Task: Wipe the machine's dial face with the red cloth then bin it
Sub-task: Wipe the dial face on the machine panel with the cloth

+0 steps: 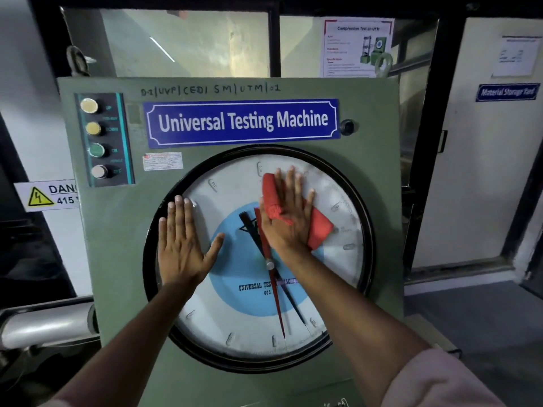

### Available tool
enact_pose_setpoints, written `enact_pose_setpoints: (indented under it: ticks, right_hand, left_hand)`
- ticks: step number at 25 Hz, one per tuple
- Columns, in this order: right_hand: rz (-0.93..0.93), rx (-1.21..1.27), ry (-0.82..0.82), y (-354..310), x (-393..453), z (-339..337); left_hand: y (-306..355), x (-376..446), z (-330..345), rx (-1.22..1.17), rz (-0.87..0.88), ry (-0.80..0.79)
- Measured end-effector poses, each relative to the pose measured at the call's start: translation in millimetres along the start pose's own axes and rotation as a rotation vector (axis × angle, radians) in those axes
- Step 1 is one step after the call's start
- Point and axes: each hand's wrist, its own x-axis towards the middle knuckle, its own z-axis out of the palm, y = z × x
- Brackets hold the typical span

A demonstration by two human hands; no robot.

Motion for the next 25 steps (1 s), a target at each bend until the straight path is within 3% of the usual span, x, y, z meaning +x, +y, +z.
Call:
enact_pose_setpoints:
  ticks: [2, 5, 11, 18, 25]
  right_hand:
    - [-0.177, -0.022, -0.057, -21.1, -9.1, 4.5]
    - [-0.303, 0.010, -0.152, -32.6, -15.7, -1.6]
    - [-0.313, 0.121, -0.209, -38.3, 8.4, -54.1]
    - [-0.407, 0.185, -0.289, -86.8, 24.6, -133.2]
    - [-0.538, 0.354, -0.353, -242.5, -38.6, -162.3]
  left_hand:
    - [-4.6, -1.0, -3.0, -0.003, 0.032, -0.006]
    - [-12.2, -0.4, -12.6, 0.003, 0.077, -0.045]
    - [-16.0, -1.7, -67.0, -0.072, 0.186, -0.084]
    - [-26.4, -23.6, -197.9, 0.130, 0.010, -0.032]
    - [-106.4, -115.1, -332.5, 0.340, -0.201, -0.026]
